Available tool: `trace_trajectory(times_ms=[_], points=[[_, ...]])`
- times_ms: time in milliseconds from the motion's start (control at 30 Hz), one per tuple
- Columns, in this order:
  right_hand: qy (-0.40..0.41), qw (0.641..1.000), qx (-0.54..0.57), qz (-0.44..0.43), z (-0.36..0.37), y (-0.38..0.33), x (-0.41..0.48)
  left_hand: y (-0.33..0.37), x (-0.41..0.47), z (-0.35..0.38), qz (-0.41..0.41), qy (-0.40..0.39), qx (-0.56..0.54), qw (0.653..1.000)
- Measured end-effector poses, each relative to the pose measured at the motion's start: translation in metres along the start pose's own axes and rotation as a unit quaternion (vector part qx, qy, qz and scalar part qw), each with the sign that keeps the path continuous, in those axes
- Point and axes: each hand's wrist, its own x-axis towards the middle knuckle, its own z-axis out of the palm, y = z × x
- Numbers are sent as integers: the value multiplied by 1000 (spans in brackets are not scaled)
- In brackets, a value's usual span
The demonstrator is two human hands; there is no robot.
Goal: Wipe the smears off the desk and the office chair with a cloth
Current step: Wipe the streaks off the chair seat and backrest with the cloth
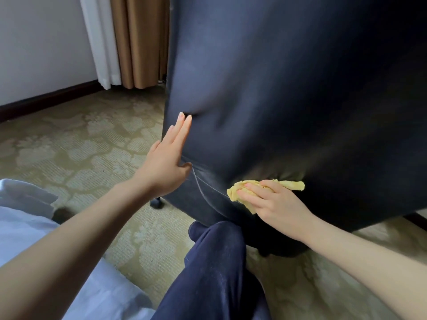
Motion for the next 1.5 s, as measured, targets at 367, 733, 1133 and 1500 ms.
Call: trace_trajectory(times_ms=[367,733,1133,1500], points=[[49,927,282,242,-86,-6,4,70,-60,47,-149,-115,-338,922],[182,281,882,333,-122,-42,24,99,-58,-35,-89,86,-369,921],[275,337,828,355,-134,-13,-15,69,-66,-102,-32,-102,-512,852],[183,506,658,526,-115,-32,-22,83,-68,-76,-88,-101,-568,812]])
